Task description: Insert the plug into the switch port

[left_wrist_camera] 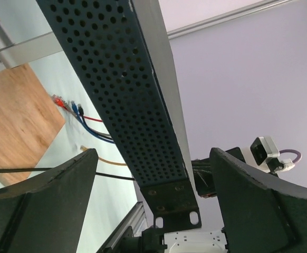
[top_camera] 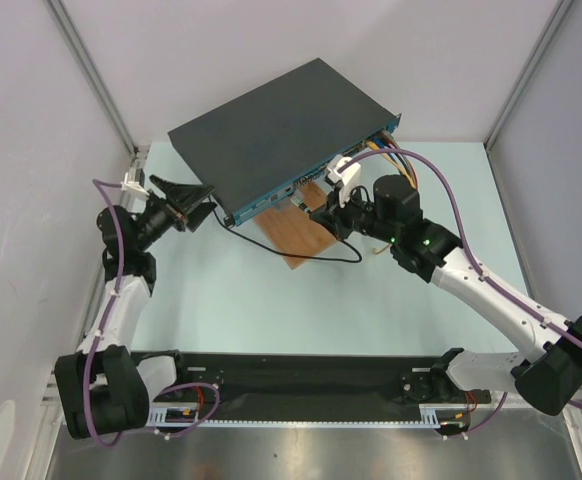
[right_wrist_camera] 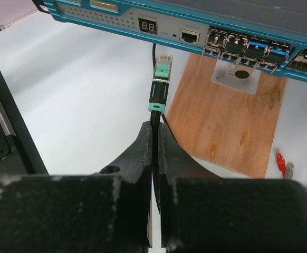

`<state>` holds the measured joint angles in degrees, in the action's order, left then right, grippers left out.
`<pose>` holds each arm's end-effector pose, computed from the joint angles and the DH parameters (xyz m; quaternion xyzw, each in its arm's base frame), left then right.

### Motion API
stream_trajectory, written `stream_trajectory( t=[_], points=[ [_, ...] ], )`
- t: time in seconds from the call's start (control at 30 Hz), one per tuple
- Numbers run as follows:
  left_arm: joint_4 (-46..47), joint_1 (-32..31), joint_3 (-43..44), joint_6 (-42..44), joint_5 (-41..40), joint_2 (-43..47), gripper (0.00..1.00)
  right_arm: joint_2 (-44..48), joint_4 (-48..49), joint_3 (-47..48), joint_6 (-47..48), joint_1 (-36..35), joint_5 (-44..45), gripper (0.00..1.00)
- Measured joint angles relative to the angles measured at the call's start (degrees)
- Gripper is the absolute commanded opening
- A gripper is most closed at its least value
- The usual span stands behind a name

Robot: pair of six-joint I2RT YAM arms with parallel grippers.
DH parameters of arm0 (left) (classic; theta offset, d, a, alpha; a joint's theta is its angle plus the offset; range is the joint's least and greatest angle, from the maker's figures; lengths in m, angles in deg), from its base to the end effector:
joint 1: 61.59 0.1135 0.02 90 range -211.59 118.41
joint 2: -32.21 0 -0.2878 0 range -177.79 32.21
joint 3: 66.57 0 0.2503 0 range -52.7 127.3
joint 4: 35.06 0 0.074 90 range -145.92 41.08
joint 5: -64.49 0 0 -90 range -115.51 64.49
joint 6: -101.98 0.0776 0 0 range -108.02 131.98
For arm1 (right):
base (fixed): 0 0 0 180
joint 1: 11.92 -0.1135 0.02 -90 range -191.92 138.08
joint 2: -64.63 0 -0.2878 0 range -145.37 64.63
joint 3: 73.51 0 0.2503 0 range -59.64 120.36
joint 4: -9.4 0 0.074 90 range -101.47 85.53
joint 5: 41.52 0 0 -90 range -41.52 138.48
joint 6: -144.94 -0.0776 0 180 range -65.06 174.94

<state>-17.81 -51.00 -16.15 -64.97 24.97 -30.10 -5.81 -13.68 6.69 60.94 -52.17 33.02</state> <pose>0.2607 -0.0122 0.3283 -0.1936 0.6579 -0.6063 0.4026 0.2271 0.2194 0.3928 -0.3820 0.6820 0.2818 0.5564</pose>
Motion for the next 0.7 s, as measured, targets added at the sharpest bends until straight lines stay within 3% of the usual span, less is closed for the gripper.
stream_trajectory(
  t=[0.2,0.33,0.57,0.7],
  points=[
    [1.11,-4.2,1.6,0.0,-1.31,-4.7,0.86,-1.18,0.0,0.02,0.02,0.04,0.0,0.0],
    [1.36,-6.1,4.11,-0.07,-1.99,-7.58,0.65,-2.38,-0.17,0.31,0.0,0.04,0.55,0.0],
    [1.11,-6.45,5.05,-2.29,-2.32,-8.33,0.37,-3.1,-0.04,0.98,-0.04,-0.26,2.21,0.0],
    [0.92,-6.45,5.09,-2.19,-2.29,-8.33,0.15,-3.87,0.13,2.14,-0.33,-0.48,3.52,0.0]
  ],
)
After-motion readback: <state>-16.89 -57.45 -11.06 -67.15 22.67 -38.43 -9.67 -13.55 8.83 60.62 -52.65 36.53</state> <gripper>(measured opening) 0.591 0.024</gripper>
